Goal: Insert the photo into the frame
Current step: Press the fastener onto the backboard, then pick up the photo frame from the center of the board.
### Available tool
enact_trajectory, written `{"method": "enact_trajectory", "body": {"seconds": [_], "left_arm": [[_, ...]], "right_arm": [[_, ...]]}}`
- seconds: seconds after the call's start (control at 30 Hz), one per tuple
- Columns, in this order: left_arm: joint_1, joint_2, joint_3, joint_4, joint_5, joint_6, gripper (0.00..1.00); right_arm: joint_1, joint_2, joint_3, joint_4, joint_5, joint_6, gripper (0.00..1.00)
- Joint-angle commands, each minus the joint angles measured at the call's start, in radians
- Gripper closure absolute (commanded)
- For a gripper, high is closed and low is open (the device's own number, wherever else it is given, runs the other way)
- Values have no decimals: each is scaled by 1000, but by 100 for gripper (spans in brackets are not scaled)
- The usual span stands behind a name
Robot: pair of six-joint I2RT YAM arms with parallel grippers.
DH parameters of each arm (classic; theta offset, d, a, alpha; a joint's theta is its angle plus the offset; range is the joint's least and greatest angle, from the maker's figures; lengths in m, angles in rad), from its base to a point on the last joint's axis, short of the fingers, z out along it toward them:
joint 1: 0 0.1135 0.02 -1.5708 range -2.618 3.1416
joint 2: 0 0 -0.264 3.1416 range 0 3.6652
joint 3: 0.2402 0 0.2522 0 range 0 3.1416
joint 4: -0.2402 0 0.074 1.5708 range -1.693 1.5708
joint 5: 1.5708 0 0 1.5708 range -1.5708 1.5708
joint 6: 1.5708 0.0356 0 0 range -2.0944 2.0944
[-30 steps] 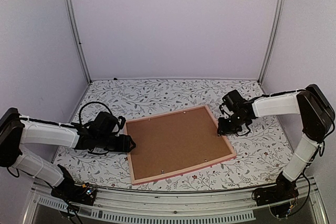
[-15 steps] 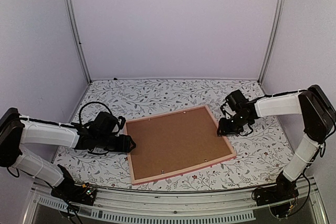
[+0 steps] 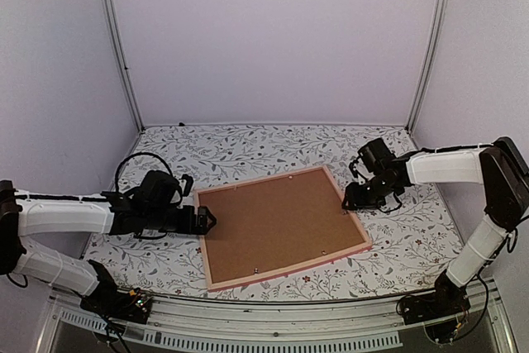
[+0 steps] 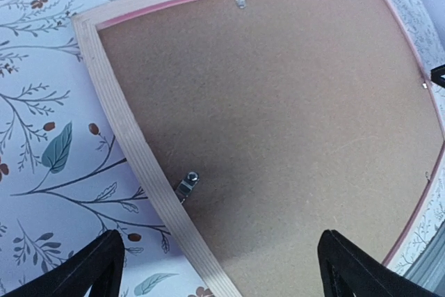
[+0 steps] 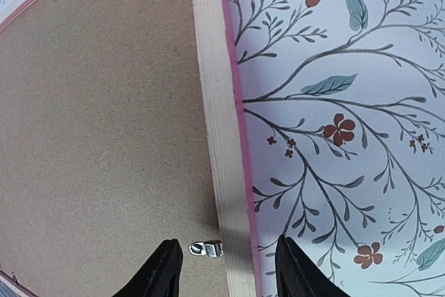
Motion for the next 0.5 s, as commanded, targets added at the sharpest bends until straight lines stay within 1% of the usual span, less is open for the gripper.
{"method": "enact_trajectory", "body": {"seconds": [0.0, 0.13, 0.33, 0.47], "left_arm": [[-10, -56, 18, 12, 64, 24, 0], [-23, -93, 28, 33, 101, 45, 0], [-90, -138, 45, 63, 73, 99, 1], [-139, -126, 66, 73, 66, 118, 2]], "right_arm": [[-6, -57, -38, -11, 10, 1, 52], [-8, -88, -77, -13, 6, 1, 57], [-8, -100, -110, -12, 1, -2, 61], [-8, -99, -121, -9, -3, -8, 62]]}}
